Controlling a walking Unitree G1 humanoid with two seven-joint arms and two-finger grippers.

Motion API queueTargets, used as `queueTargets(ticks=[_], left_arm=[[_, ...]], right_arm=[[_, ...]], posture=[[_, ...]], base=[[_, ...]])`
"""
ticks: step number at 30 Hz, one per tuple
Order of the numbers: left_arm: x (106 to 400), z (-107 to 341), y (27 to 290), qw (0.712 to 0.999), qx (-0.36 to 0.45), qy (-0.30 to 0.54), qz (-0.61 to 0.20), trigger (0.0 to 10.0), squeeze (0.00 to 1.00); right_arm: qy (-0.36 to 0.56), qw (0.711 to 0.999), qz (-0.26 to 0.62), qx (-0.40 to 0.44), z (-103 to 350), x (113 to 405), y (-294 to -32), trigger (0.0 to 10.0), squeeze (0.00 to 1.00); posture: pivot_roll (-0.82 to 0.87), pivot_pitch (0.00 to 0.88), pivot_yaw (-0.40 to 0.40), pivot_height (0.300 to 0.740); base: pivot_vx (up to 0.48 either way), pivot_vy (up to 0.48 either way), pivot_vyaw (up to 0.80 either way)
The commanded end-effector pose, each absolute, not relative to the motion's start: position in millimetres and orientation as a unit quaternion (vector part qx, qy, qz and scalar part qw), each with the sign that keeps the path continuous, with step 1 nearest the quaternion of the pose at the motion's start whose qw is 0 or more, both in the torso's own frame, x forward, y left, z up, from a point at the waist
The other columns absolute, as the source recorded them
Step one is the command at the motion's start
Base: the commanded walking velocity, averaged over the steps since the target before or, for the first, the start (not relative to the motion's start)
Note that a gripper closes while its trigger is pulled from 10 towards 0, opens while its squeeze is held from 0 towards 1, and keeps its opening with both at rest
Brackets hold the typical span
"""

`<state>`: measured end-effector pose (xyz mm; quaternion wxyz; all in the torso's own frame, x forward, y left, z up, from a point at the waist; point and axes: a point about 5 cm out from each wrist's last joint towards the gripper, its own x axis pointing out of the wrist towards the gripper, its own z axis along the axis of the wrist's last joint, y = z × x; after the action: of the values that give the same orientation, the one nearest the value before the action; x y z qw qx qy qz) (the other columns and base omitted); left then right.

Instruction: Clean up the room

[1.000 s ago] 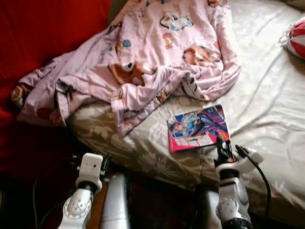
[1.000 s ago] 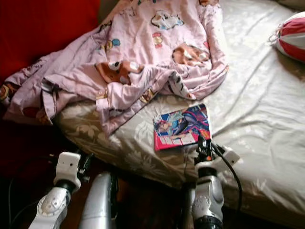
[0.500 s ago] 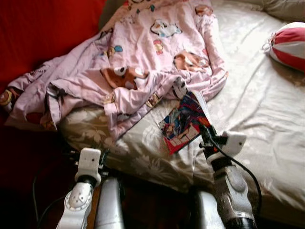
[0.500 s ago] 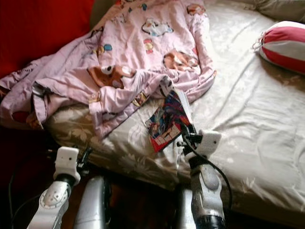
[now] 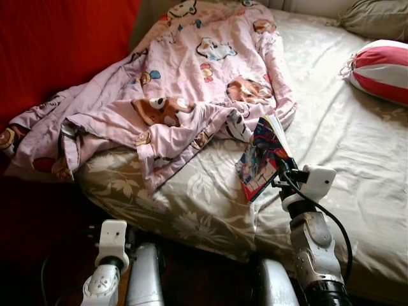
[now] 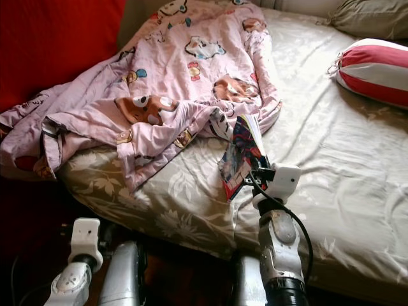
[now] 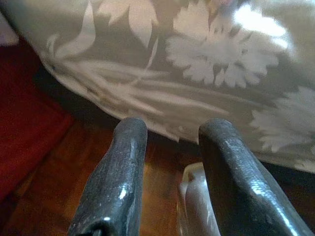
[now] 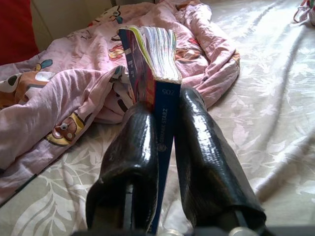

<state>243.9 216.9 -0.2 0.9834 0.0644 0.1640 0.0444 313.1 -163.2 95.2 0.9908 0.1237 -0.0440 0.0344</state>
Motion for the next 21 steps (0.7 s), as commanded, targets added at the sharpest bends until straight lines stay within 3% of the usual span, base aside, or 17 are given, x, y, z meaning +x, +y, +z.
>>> queueTargets(ticks=[1, 21], left_arm=[[233.7, -14.3, 216.0, 0.978, 0.049, 0.195, 0.052, 10.0, 0.00], [207.3, -47.8, 217.3, 0.959, 0.041, 0.275, 0.056, 10.0, 0.00]], right_arm=[[-0.043, 0.992, 0.030, 0.112, 94.4, 312.5, -166.9, 10.0, 0.00], [-0.051, 0.992, 0.033, 0.108, 99.6, 317.0, -161.6, 10.0, 0.00]], posture=[[0.12, 0.101, -0.072, 0.642], [0.13, 0.039, -0.082, 0.740]], base=[[0.000, 0.000, 0.00], [0.000, 0.000, 0.00]])
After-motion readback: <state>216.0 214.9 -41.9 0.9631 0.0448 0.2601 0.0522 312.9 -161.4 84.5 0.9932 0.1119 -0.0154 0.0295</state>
